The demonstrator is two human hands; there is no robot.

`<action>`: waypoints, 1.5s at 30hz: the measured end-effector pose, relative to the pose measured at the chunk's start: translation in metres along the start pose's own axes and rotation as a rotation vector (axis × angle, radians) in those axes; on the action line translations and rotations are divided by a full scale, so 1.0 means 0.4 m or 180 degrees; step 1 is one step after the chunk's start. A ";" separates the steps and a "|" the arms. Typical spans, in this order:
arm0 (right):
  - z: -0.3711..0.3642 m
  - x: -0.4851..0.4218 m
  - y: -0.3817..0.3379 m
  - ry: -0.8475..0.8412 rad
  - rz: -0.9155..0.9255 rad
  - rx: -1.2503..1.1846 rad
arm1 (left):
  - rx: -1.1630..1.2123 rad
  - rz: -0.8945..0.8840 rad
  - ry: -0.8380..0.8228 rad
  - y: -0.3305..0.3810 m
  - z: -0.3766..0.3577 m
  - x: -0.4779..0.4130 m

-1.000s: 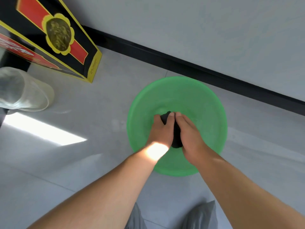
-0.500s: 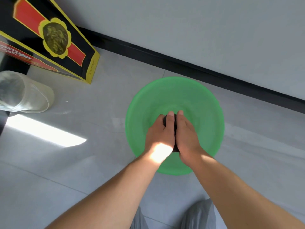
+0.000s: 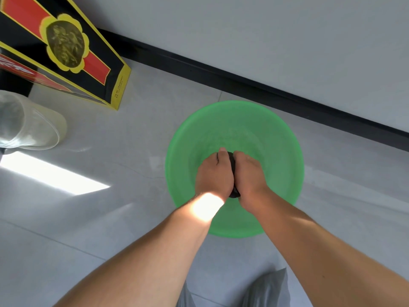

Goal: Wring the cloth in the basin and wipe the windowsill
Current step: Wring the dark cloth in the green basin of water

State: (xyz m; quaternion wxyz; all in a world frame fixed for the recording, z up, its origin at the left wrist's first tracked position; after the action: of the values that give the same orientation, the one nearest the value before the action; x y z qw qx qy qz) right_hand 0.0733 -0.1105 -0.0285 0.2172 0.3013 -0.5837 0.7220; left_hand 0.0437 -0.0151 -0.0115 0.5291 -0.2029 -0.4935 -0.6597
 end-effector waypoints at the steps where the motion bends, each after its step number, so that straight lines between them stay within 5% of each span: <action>1: -0.001 0.000 0.004 -0.0011 -0.0036 -0.0023 | 0.0068 0.0085 -0.0039 -0.002 0.000 -0.001; 5: 0.013 0.007 0.007 -0.0051 0.0187 -0.0088 | 0.0404 0.0428 -0.0247 -0.007 0.002 -0.001; 12: 0.046 0.022 0.015 0.0117 0.0315 -0.0924 | 0.0869 -0.0351 -0.0993 -0.035 -0.010 0.027; 23: 0.017 0.028 -0.033 0.0066 0.0669 0.0068 | 0.0172 -0.0448 -0.0041 0.002 -0.010 0.029; 38: -0.026 0.014 -0.012 0.0110 0.0136 -0.0323 | 0.0582 0.0068 -0.0221 -0.007 0.013 -0.004; 45: 0.005 0.003 -0.014 0.0013 0.0590 -0.0239 | 0.0612 -0.0049 -0.0444 -0.005 0.027 -0.004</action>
State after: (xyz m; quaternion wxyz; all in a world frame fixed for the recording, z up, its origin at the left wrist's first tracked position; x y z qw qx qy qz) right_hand 0.0767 -0.1113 -0.0233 0.1618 0.2361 -0.6353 0.7173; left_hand 0.0397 -0.0050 -0.0089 0.5055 -0.1928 -0.5917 -0.5976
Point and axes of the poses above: each hand's wrist, its own x-axis away from the middle knuckle, its own z-axis out of the back of the hand, y = z × x, the point moved 5 cm from there along -x, towards the middle knuckle, and after that the axes turned 12 degrees about z, right-handed, at the moved point
